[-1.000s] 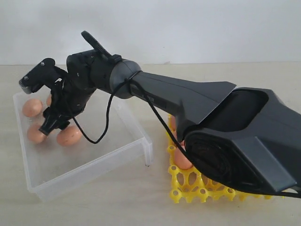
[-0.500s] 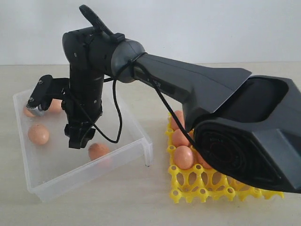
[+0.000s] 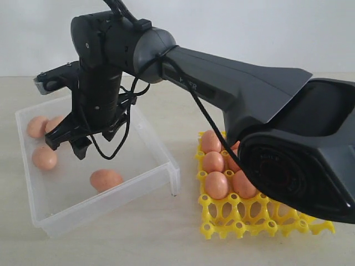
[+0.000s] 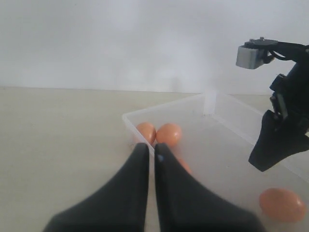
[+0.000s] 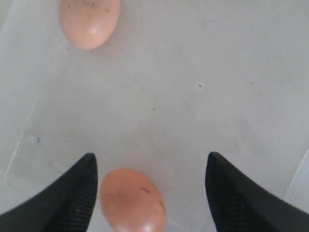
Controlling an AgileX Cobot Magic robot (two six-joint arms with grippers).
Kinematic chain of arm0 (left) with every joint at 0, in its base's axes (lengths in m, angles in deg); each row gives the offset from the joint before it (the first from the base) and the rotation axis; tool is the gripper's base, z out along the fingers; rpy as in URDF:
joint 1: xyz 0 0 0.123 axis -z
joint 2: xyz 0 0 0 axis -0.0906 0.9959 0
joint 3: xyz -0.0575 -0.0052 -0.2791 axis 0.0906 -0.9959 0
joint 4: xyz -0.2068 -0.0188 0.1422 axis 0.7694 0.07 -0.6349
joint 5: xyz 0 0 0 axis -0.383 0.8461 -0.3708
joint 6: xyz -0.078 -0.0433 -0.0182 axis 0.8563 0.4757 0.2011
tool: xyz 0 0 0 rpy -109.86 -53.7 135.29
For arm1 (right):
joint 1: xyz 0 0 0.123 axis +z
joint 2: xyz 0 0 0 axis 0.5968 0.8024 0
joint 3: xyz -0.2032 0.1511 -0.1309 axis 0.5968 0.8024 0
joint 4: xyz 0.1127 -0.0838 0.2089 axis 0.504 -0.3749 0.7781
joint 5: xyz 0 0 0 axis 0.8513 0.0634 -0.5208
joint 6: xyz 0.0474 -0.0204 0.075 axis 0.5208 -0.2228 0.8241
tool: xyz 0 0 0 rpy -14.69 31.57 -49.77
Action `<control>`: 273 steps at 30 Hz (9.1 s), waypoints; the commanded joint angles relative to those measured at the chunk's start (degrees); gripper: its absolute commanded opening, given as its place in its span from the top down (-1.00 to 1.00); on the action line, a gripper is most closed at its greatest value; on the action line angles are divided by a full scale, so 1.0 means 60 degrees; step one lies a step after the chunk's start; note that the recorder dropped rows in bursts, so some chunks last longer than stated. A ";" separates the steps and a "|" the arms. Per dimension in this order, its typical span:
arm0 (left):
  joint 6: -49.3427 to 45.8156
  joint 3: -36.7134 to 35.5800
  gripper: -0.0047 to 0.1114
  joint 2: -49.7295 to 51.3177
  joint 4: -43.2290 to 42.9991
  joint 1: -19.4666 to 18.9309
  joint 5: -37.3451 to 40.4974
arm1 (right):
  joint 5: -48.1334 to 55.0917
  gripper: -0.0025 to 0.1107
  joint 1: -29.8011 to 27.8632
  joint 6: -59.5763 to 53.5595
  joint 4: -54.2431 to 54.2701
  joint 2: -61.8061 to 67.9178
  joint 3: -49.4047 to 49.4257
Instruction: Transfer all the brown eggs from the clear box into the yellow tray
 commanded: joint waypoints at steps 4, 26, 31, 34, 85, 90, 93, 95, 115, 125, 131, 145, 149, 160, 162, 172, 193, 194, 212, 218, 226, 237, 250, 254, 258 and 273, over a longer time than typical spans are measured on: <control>0.0017 -0.0024 0.85 -0.0033 -0.0012 -0.0019 -0.0011 | 0.0067 -0.04 -0.0021 -0.1669 0.0072 -0.0157 -0.0024; 0.0017 -0.0024 0.85 -0.0033 -0.0012 -0.0019 0.0010 | 0.0067 -0.04 -0.0004 -0.1733 0.1462 0.1101 -0.0009; 0.0017 -0.0024 0.85 -0.0033 -0.0012 -0.0019 -0.0011 | -0.0589 0.26 -0.0004 -0.1420 0.1655 0.1336 -0.0009; 0.0017 -0.0024 0.85 -0.0033 -0.0012 -0.0019 -0.0011 | -0.0786 0.71 -0.0004 -0.1420 0.1678 0.1336 -0.0009; 0.0017 -0.0024 0.85 -0.0033 -0.0012 -0.0019 -0.0012 | -0.2447 -0.16 -0.0004 -0.7711 0.2916 0.1194 -0.0009; 0.0017 -0.0024 0.85 -0.0033 -0.0012 -0.0019 0.0009 | -0.2567 0.08 -0.0004 -0.7778 0.2916 0.1229 -0.0009; 0.0017 -0.0024 0.85 -0.0033 -0.0012 -0.0019 0.0009 | -0.2567 0.20 -0.0020 -0.7778 0.2958 0.1328 -0.0009; 0.0017 -0.0024 0.85 -0.0033 -0.0012 -0.0019 0.0009 | -0.2567 0.19 -0.0020 -0.7778 0.3003 0.1433 -0.0009; 0.0017 -0.0024 0.85 -0.0033 -0.0012 -0.0019 -0.0023 | -0.2210 0.96 -0.0020 -0.6060 0.2941 0.1455 -0.0009; 0.0017 -0.0024 0.85 -0.0033 -0.0012 -0.0019 -0.0023 | -0.2551 0.96 -0.0020 -0.3519 0.2814 0.0468 -0.0009; 0.0017 -0.0024 0.85 -0.0033 -0.0012 -0.0019 -0.0023 | -0.2121 0.96 -0.0001 -0.2600 0.2970 -0.0545 -0.0009; 0.0017 -0.0024 0.85 -0.0033 -0.0012 -0.0019 -0.0023 | -0.4403 0.96 0.0086 -0.1909 0.3547 -0.3778 0.3999; 0.0017 -0.0024 0.85 -0.0033 -0.0012 -0.0019 -0.0023 | -0.8435 0.96 0.0201 -0.3321 0.4843 -0.6379 0.8702; 0.0017 -0.0024 0.85 -0.0033 -0.0012 -0.0019 -0.0023 | -1.2588 0.96 -0.0485 -0.4739 0.5711 -1.1050 1.4817; 0.0017 -0.0024 0.85 -0.0033 -0.0012 -0.0019 -0.0023 | -1.3140 0.96 -0.0744 -0.3762 0.5712 -1.1578 1.5305; 0.0017 -0.0024 0.85 -0.0033 -0.0012 -0.0019 -0.0005 | -1.5134 0.96 -0.2495 0.0904 0.1267 -1.1639 1.7942; 0.0017 -0.0024 0.85 -0.0033 -0.0012 -0.0019 -0.0024 | -2.2220 0.96 -0.6683 1.2132 -1.5387 -0.9561 1.7308; 0.0017 -0.0024 0.85 -0.0033 -0.0012 -0.0019 -0.0024 | -2.1828 0.96 -0.6683 1.2053 -1.5793 -0.9561 1.7308; 0.0017 -0.0024 0.85 -0.0033 -0.0012 -0.0019 -0.0024 | -2.2390 0.96 -0.6669 1.0109 -1.5143 -0.6616 1.7308; 0.0017 -0.0024 0.85 -0.0033 -0.0012 -0.0019 -0.0024 | -2.2292 0.96 -0.6669 0.8943 -1.4998 -0.6219 1.7308; 0.0017 -0.0024 0.85 -0.0033 -0.0012 -0.0019 -0.0024 | -2.1612 0.96 -0.6669 0.8548 -1.4518 -0.5760 1.7308; 0.0017 -0.0024 0.85 -0.0033 -0.0012 -0.0019 -0.0024 | -2.1650 0.96 -0.6669 0.8234 -1.4378 -0.5746 1.7308; 0.0017 -0.0024 0.85 -0.0033 -0.0012 -0.0019 -0.0040 | -2.2184 0.95 -0.6669 0.8234 -1.4757 -0.5746 1.7308; 0.0017 -0.0024 0.85 -0.0033 -0.0012 -0.0019 -0.0040 | -2.1963 0.78 -0.6669 0.8234 -1.4850 -0.5746 1.7308; 0.0017 -0.0024 0.85 -0.0033 -0.0012 -0.0019 -0.0040 | -2.1963 0.37 -0.6669 0.8234 -1.4850 -0.5746 1.7308; 0.0017 -0.0024 0.85 -0.0033 -0.0012 -0.0019 -0.0022 | -2.2116 0.18 -0.6669 0.8249 -1.4678 -0.5746 1.7308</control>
